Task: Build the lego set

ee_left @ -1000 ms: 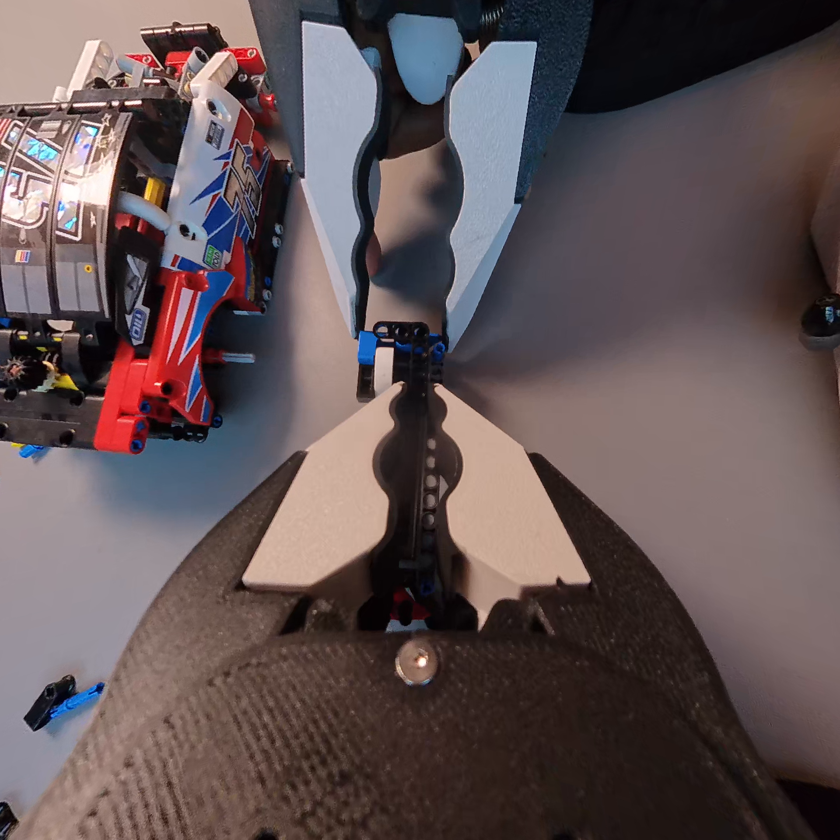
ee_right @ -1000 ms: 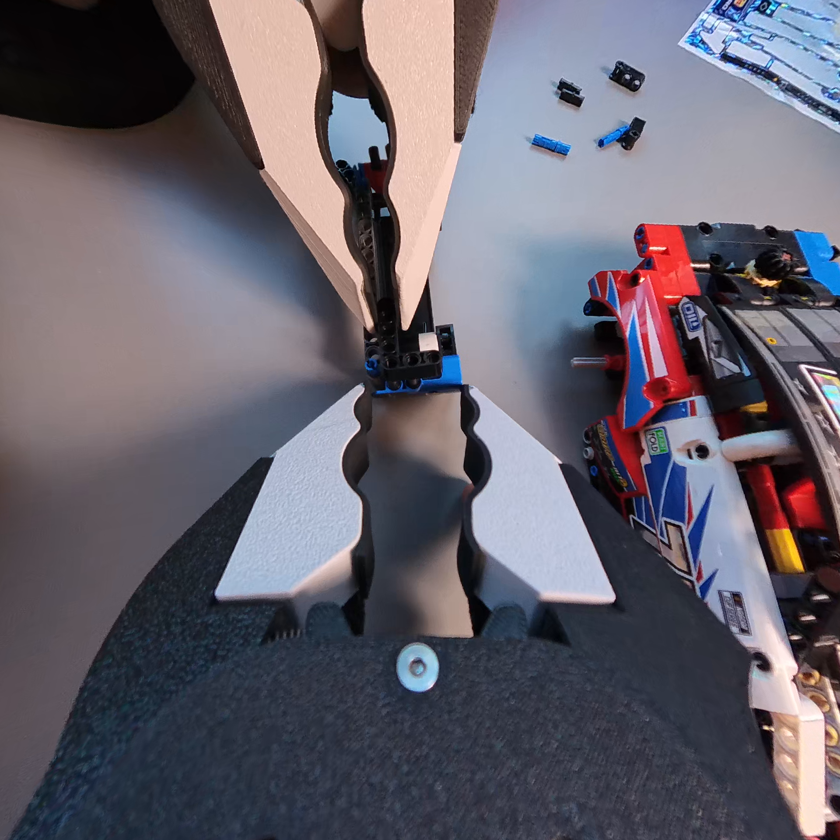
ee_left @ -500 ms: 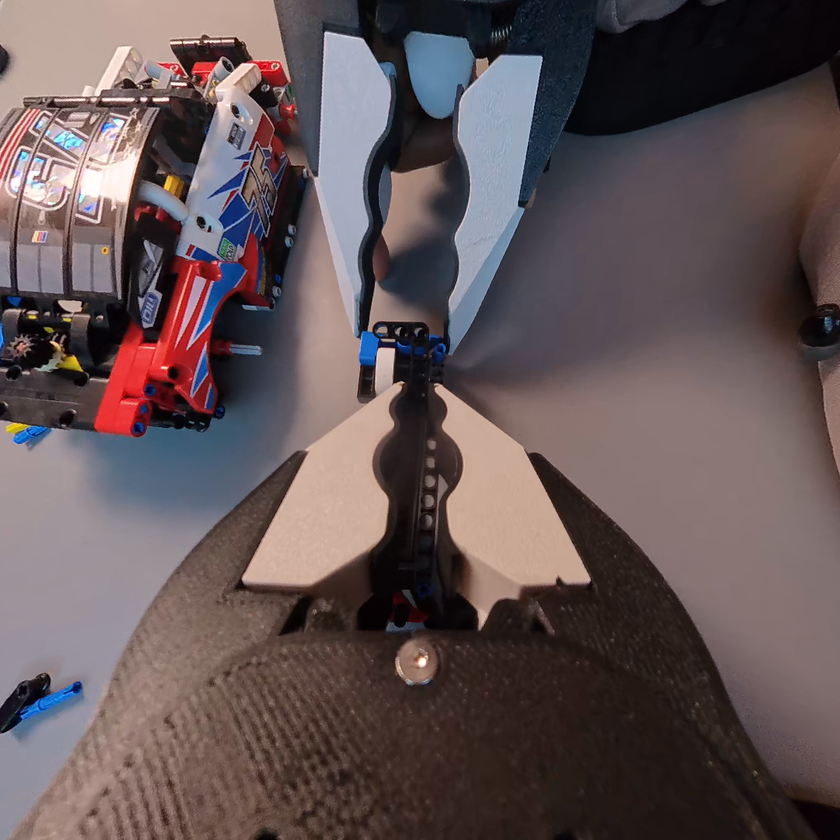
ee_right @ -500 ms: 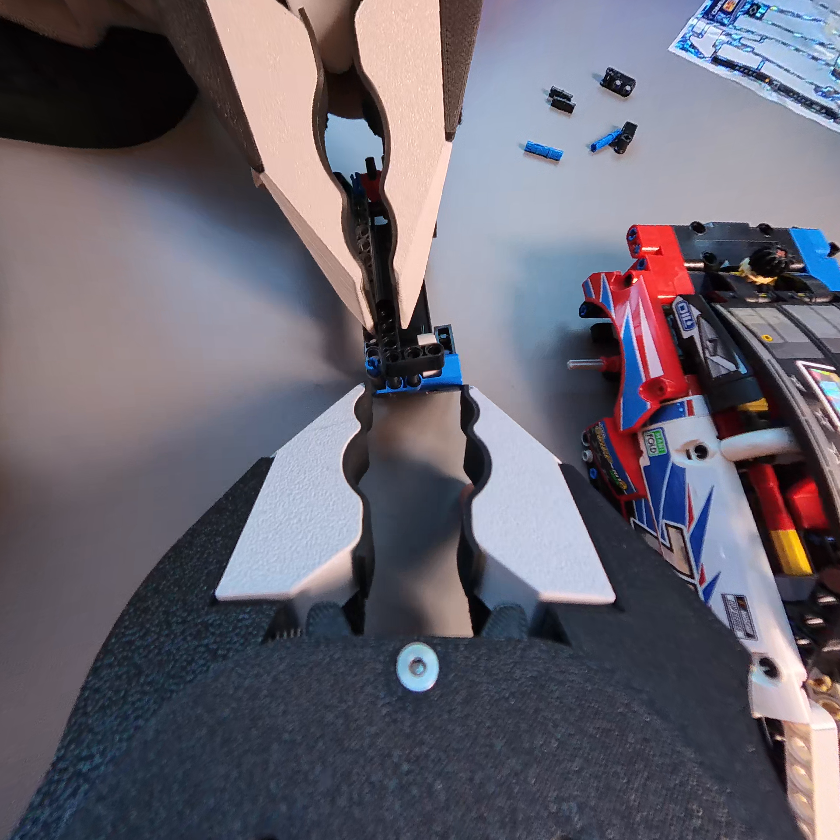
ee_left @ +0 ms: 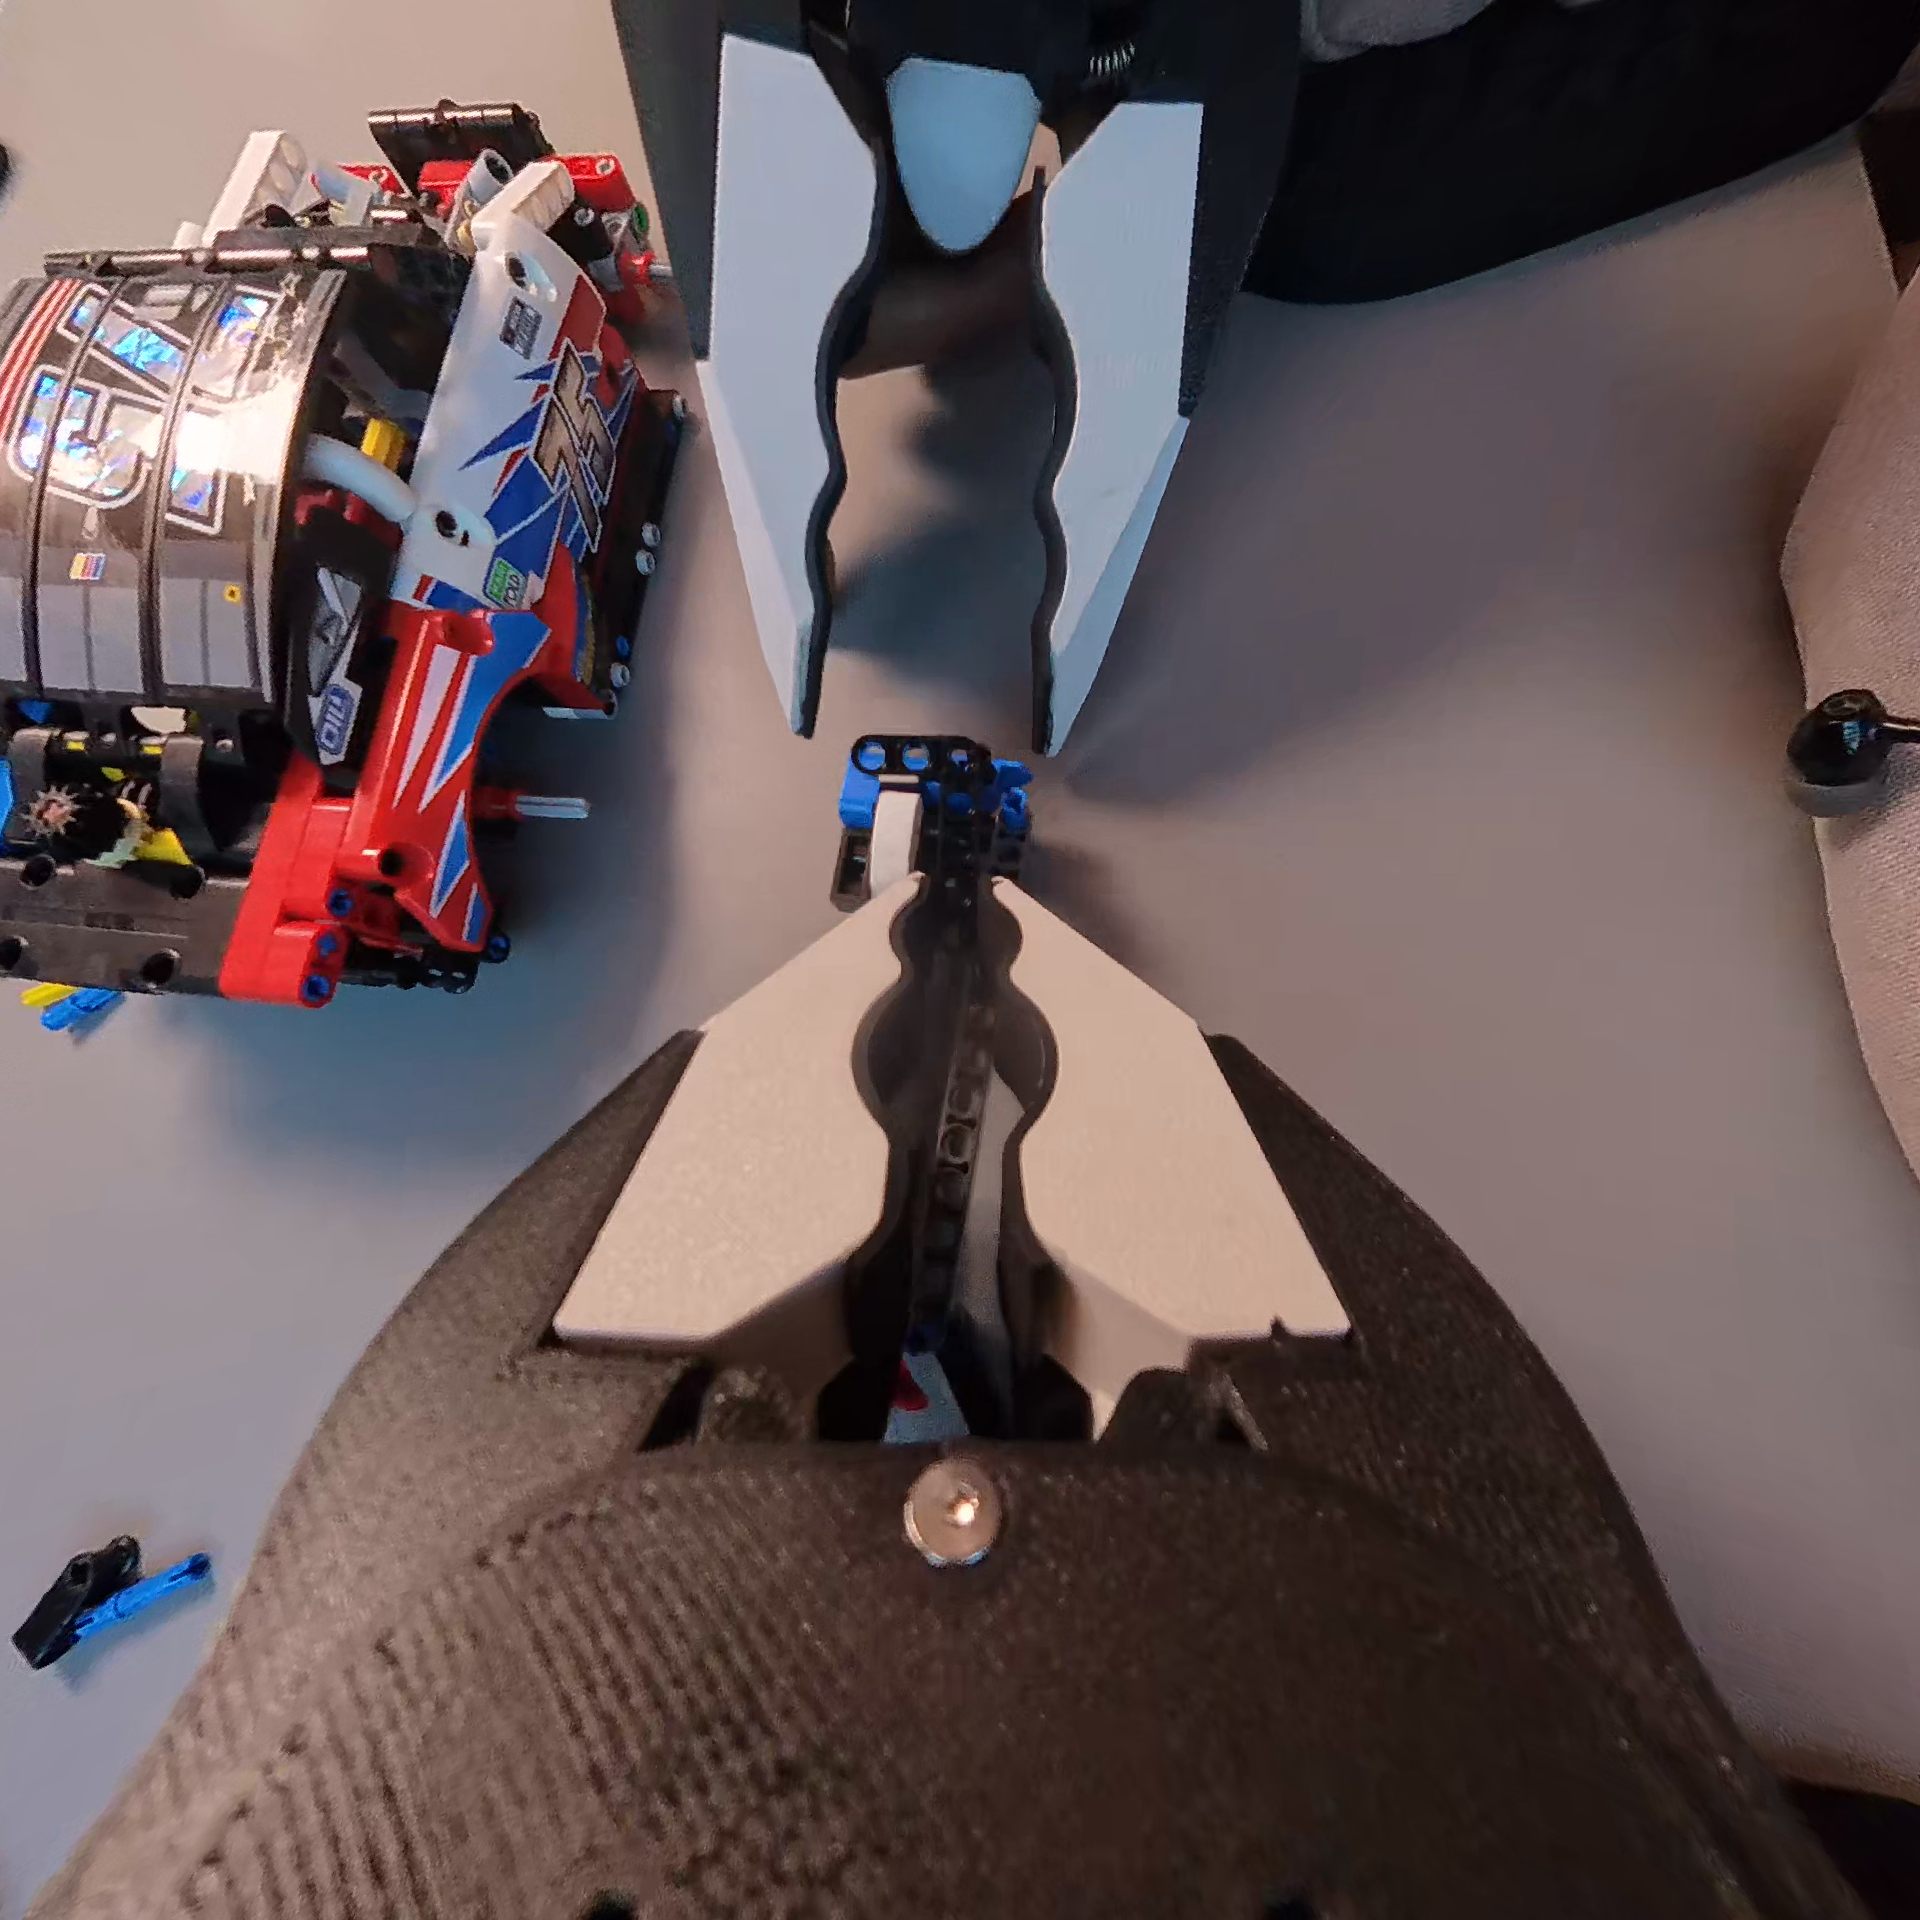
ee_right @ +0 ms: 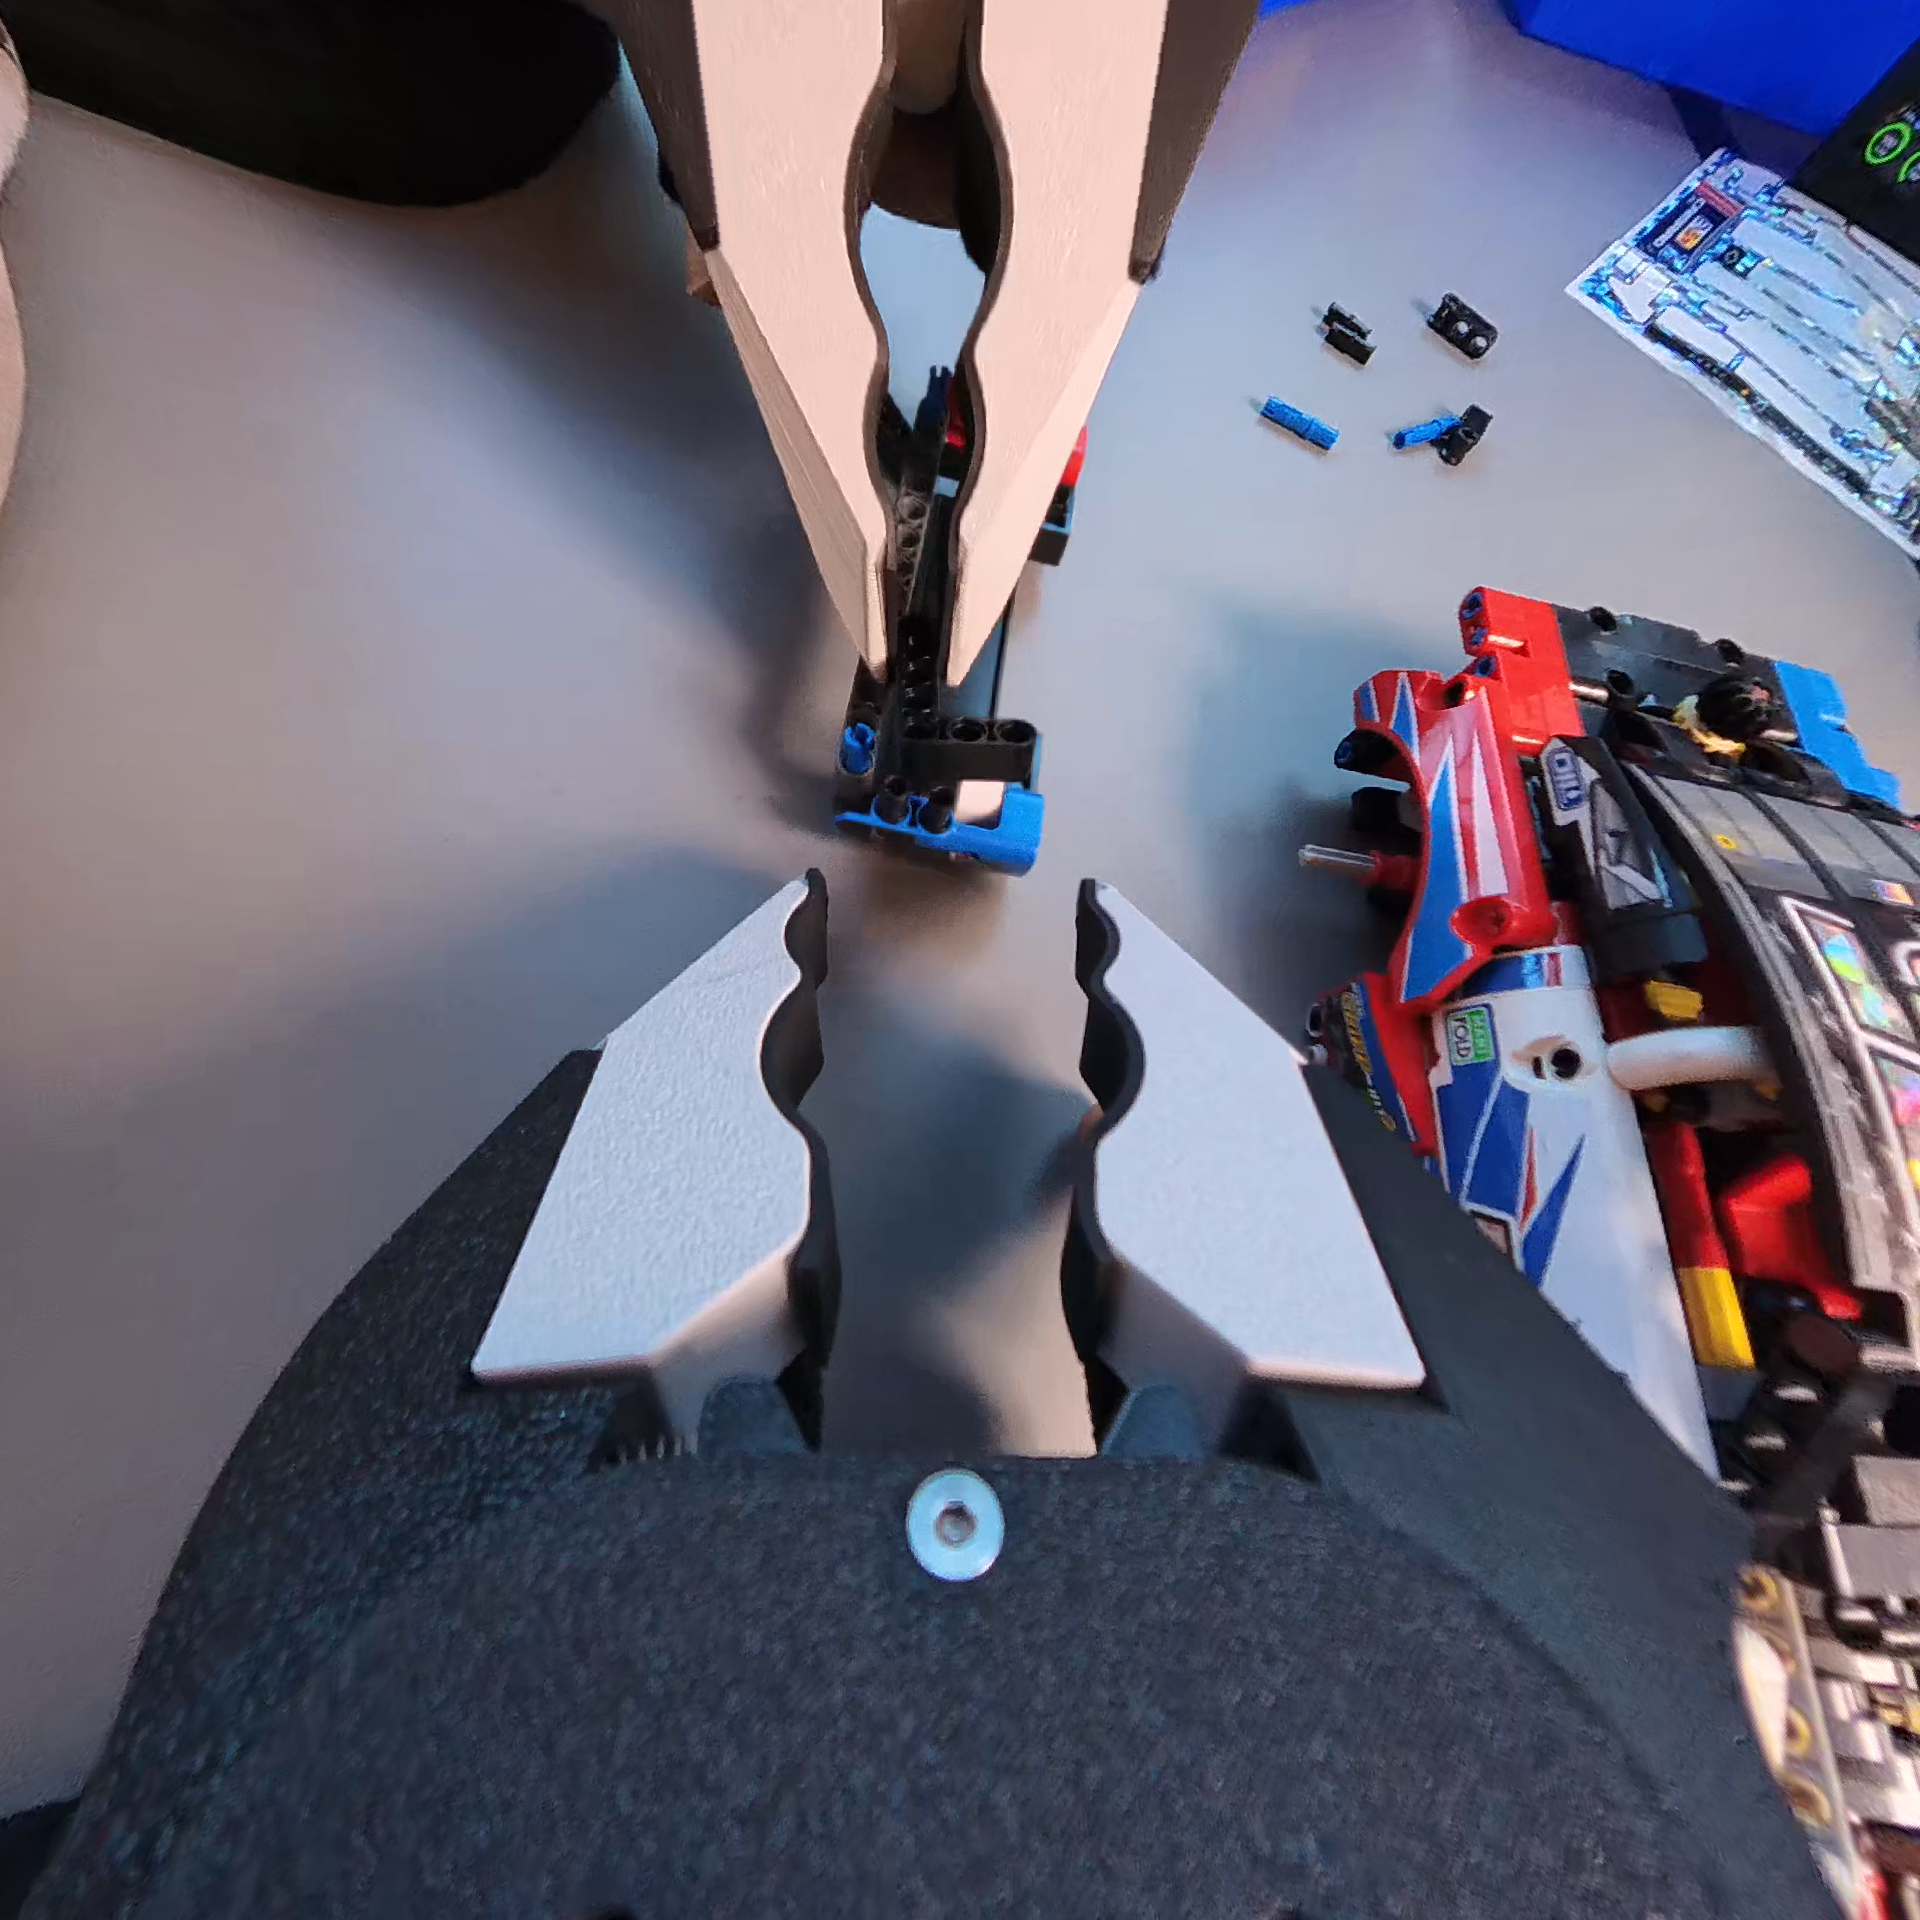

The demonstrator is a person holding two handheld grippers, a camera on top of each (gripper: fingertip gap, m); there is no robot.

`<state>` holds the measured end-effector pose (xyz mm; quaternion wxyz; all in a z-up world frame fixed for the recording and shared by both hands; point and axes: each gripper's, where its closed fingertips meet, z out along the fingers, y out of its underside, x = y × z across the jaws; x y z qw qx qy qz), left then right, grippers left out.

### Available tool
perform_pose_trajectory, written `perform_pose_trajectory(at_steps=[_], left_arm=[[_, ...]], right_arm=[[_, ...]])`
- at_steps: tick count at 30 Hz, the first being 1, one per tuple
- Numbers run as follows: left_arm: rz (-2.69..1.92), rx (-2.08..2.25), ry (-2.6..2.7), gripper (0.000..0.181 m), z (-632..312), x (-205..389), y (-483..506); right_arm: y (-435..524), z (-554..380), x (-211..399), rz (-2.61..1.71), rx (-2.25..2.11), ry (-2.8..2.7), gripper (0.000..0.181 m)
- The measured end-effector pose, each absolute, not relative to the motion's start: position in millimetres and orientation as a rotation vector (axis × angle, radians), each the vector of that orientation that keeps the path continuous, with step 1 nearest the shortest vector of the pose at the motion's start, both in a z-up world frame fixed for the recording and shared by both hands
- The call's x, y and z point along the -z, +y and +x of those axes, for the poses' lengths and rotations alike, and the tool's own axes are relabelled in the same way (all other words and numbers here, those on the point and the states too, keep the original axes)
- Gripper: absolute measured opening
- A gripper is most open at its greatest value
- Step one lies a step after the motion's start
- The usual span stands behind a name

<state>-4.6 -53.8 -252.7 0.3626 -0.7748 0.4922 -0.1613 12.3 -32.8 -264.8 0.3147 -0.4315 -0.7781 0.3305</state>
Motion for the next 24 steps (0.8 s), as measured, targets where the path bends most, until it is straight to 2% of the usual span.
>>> perform_pose_trajectory(at_steps=[9, 24], left_arm=[[-1.994, 0.410, 1.367, 0.005, -0.1, 252.0, -64.4], [-2.101, 0.431, 1.531, 0.005, -2.1, 254.2, -65.8]], right_arm=[[-40.4, 5.4, 263.4, -1.137, -0.901, -2.044, 0.033], [-42.3, 4.0, 263.0, -1.125, -0.889, -2.040, 0.033]])
